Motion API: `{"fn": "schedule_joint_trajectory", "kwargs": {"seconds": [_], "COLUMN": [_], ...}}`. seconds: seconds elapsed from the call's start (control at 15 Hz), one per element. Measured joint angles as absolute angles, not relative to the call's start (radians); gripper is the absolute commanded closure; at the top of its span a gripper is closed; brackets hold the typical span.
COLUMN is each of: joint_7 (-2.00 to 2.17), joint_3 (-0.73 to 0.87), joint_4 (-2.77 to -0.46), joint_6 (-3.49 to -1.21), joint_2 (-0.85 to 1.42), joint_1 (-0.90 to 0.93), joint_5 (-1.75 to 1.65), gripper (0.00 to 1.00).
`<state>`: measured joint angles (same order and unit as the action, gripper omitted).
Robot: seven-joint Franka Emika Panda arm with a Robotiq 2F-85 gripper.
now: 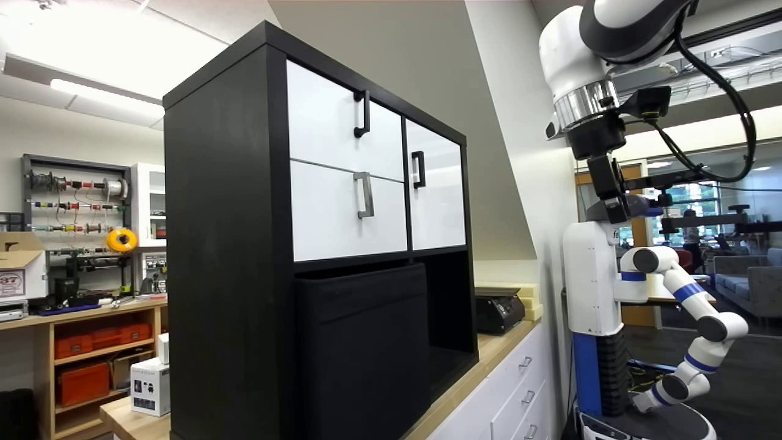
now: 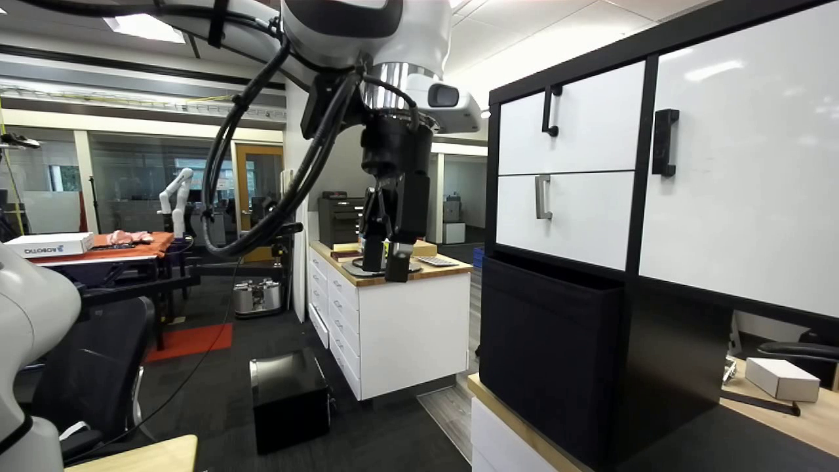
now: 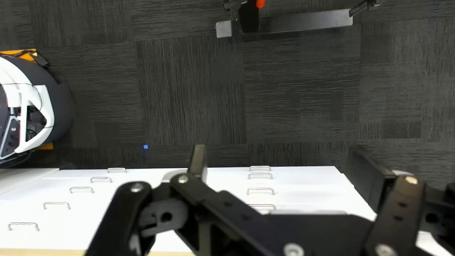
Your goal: Pull the basket out of the black and white cabinet
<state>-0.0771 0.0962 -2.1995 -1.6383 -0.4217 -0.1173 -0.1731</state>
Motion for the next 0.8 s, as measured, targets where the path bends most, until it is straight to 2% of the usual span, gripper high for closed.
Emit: {"fn": "schedule_joint_trajectory", "kwargs": {"seconds": [0.8], "joint_7": [-0.077], "joint_3": [0.096], "joint_4": [-2.199], "joint_6": [-1.643], "joint_2": [-0.409], "joint_1": [-0.112], "joint_5": [-0.172], "gripper": [0.0]}}
